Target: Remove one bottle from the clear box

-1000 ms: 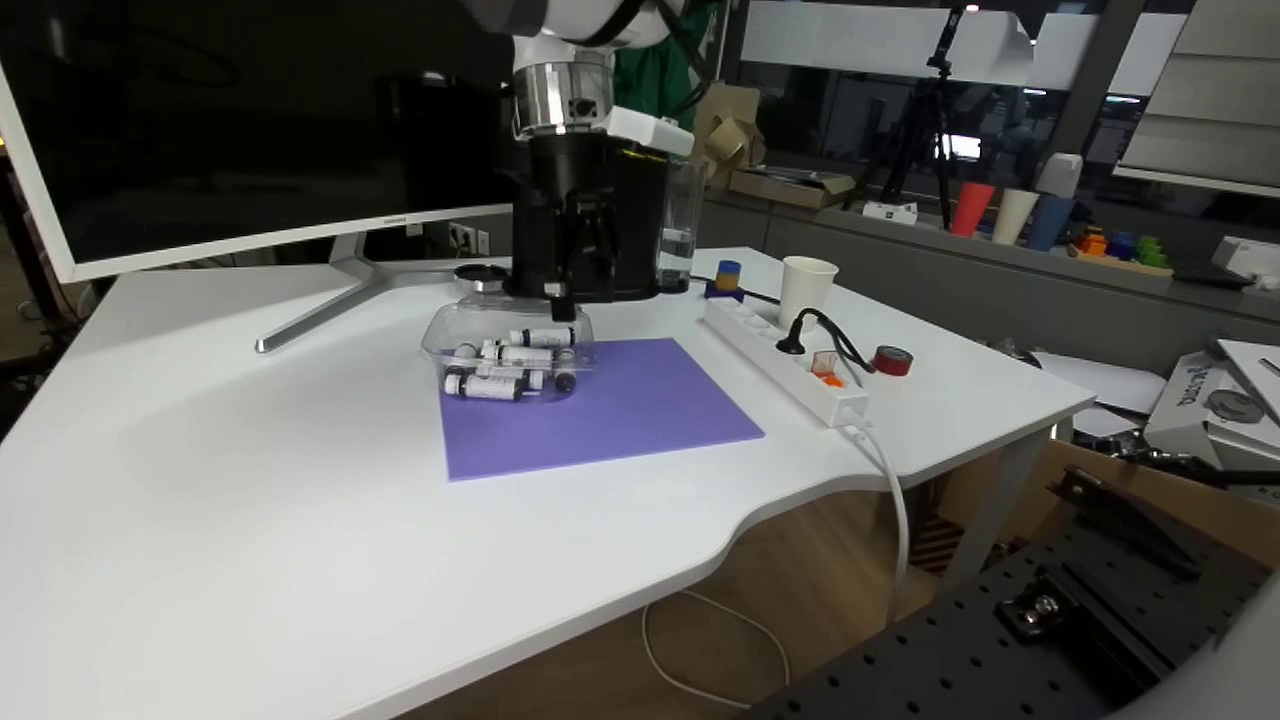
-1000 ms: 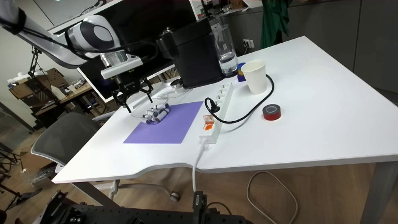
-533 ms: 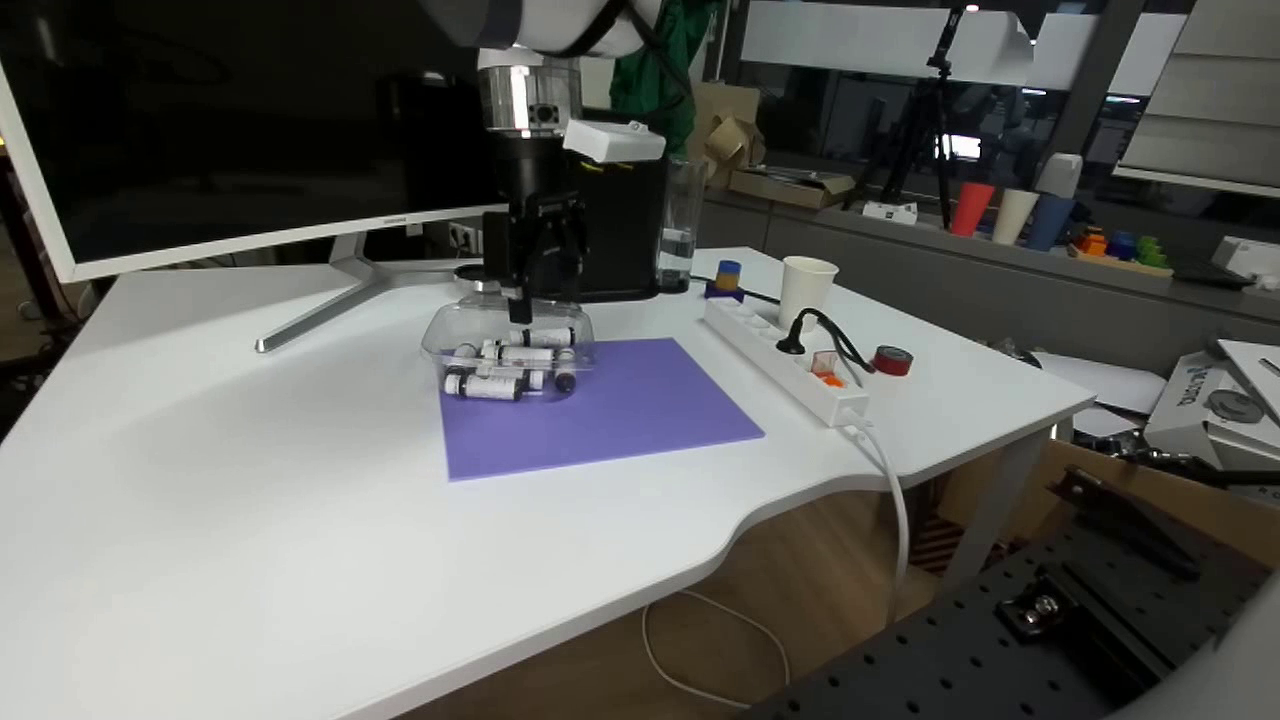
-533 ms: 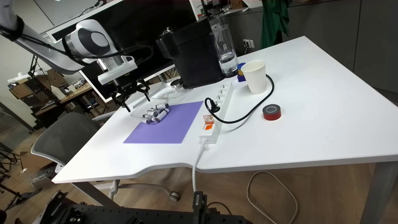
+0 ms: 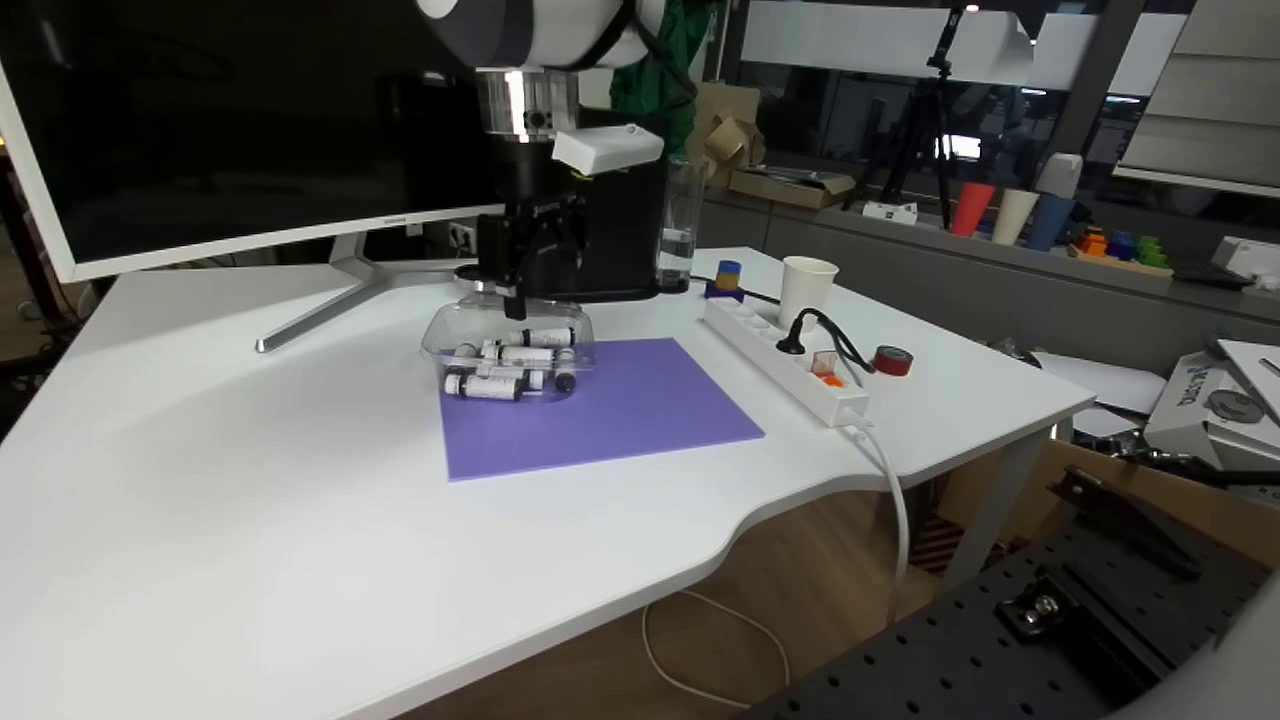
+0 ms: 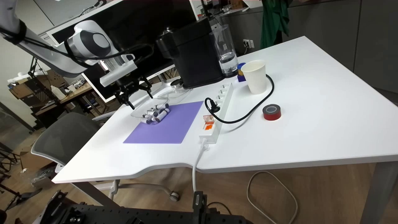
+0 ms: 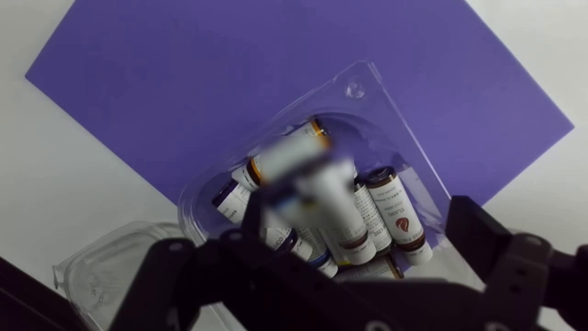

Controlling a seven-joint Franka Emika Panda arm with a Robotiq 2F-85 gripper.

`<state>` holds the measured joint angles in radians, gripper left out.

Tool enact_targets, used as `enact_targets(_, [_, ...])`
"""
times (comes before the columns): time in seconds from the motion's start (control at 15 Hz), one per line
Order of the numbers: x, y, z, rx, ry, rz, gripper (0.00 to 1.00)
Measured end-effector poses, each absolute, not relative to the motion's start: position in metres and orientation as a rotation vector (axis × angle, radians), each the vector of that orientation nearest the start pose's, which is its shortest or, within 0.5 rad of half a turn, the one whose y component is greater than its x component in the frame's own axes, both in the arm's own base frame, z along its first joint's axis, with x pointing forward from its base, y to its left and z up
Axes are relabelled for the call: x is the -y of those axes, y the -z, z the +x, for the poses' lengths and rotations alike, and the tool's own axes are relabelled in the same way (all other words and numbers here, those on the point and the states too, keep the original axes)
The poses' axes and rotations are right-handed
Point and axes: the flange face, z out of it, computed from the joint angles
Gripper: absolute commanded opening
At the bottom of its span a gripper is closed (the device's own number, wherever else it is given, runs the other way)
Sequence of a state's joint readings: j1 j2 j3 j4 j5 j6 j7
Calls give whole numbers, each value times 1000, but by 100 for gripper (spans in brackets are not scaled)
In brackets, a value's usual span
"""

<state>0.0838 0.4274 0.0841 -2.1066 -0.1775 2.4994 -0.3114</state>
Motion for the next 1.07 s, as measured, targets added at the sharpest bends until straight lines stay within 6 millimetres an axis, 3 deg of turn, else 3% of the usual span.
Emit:
enact_targets(0.73, [-102,-162,591,964,-102,-2963,100])
enact_targets(0.8, [-102,-160,594,962,-101,-2961,78])
enact_targets(0.93, [-103,-155,597,960,-102,-2959,69])
enact_targets(1.07, [-103,-152,599,958,-102,-2958,53])
